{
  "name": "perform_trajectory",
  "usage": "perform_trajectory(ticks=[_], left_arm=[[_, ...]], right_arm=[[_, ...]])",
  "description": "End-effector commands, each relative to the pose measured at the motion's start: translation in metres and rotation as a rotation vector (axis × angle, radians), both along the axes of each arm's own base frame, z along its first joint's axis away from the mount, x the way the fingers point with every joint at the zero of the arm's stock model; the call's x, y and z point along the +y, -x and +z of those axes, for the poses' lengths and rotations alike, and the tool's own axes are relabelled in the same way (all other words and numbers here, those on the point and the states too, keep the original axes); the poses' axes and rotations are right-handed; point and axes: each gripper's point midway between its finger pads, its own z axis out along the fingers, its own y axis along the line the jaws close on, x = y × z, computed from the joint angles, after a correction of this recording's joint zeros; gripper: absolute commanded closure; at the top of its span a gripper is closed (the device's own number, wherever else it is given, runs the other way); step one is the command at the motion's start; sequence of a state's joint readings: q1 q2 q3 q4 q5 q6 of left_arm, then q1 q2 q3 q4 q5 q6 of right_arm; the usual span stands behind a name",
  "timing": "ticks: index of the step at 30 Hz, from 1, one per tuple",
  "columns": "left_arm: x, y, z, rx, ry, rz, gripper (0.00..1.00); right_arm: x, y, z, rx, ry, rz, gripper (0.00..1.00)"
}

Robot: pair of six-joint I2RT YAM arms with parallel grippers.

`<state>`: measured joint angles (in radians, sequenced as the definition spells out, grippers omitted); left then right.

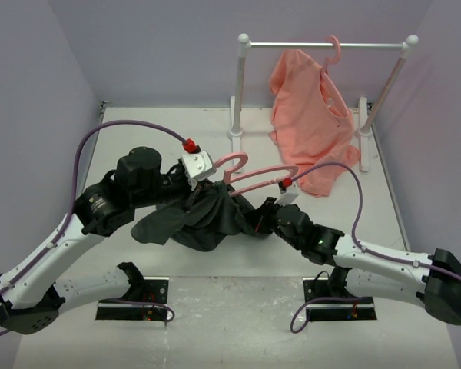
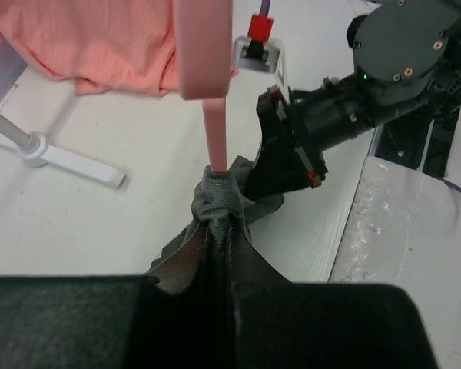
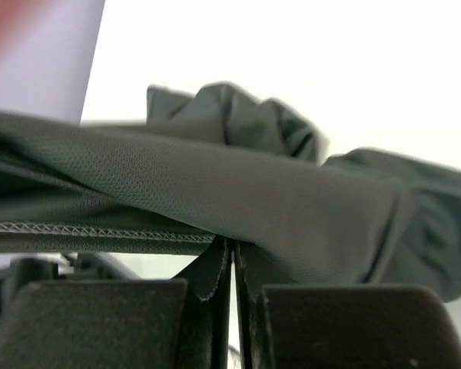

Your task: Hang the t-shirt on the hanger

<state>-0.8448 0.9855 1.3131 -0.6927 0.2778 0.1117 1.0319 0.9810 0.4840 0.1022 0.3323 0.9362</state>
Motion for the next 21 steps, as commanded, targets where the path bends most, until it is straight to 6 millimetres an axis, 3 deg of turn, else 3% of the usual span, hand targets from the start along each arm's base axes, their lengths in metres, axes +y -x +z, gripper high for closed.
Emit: perform_trajectory(ticks=[1, 6, 12, 17, 21], left_arm=[[0.003, -0.008, 0.015, -0.053, 0.066, 0.053, 1.0], [0.0, -0.006, 0.009, -0.055, 0.07, 0.034, 1.0], [-0.002, -0.006, 0.002, -0.051, 0.063, 0.022, 1.0], [0.004, -0.004, -0.005, -0.054, 0.053, 0.033, 1.0], [0.01, -0.005, -0.017, -0.055, 0.027, 0.055, 1.0]], right_arm=[[-0.054, -0.023, 0.005, 0.015, -0.003, -0.169, 1.0], [-0.091, -0.033, 0.025, -0.02, -0.027, -0.224, 1.0], [-0.1, -0.044, 0.048, -0.037, -0.032, -0.162, 1.0], [-0.126, -0.066, 0.059, -0.009, 0.004, -0.208, 1.0], [-0.14, -0.072, 0.076, -0.041, 0.018, -0.229, 1.0]])
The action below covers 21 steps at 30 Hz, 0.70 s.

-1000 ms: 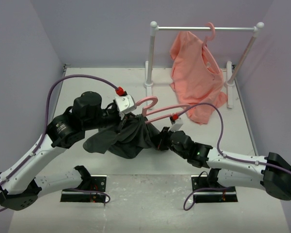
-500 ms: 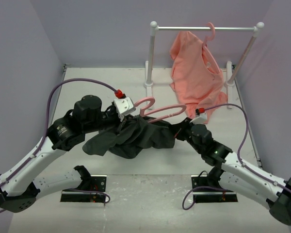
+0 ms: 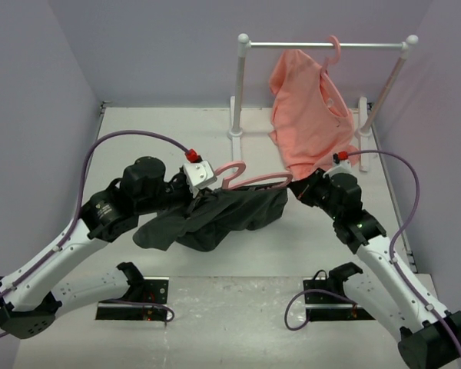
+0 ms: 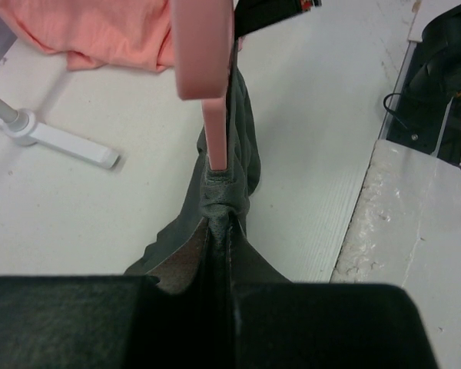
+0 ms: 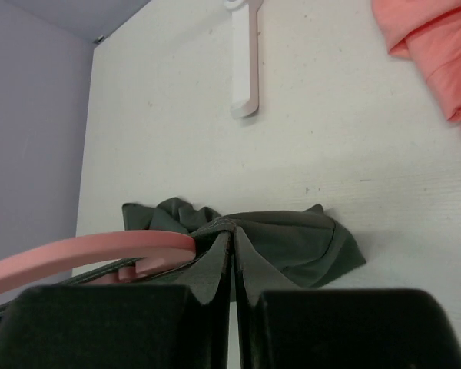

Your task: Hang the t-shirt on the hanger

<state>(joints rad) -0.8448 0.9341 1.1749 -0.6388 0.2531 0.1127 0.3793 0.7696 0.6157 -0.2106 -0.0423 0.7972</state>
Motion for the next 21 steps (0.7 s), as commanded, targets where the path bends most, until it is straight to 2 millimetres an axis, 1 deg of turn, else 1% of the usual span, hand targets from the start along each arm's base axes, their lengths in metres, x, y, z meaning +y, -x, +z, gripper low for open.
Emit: perform_trajectory(ticks=[1, 3, 5, 9, 12, 14, 17, 18, 19, 21], left_arm=[[0.006, -0.004, 0.017, -0.071, 0.053, 0.031, 1.0], [0.007, -0.006, 0.008, -0.063, 0.029, 0.038, 1.0], [0.006, -0.008, 0.002, -0.056, 0.012, 0.038, 1.0], [0.0, -0.013, -0.006, -0.05, -0.011, 0.028, 1.0], [-0.01, -0.016, -0.01, -0.033, -0.01, 0.006, 1.0], [-0.022, -0.022, -0.006, -0.017, 0.014, 0.004, 1.0], [-0.035, -0.033, 0.006, -0.021, 0.08, 0.025, 1.0], [-0.039, -0.036, 0.007, -0.02, 0.099, 0.029, 1.0], [-0.044, -0.042, 0.011, -0.026, 0.132, 0.046, 1.0], [-0.05, -0.048, 0.01, -0.023, 0.154, 0.045, 1.0]], right_arm=[[-0.012, -0.001, 0.027, -0.046, 0.045, 0.018, 1.0], [-0.018, -0.003, 0.044, -0.073, 0.065, 0.009, 1.0], [-0.018, -0.004, 0.06, -0.092, 0.076, 0.017, 1.0], [-0.005, -0.005, 0.076, -0.107, 0.098, 0.108, 1.0], [0.012, -0.003, 0.081, -0.092, 0.116, 0.205, 1.0], [0.031, 0.003, 0.088, -0.089, 0.142, 0.27, 1.0], [0.06, 0.015, 0.097, -0.087, 0.144, 0.356, 1.0], [0.067, 0.019, 0.099, -0.086, 0.137, 0.372, 1.0], [0.077, 0.023, 0.104, -0.089, 0.134, 0.378, 1.0], [0.085, 0.027, 0.108, -0.088, 0.145, 0.381, 1.0]])
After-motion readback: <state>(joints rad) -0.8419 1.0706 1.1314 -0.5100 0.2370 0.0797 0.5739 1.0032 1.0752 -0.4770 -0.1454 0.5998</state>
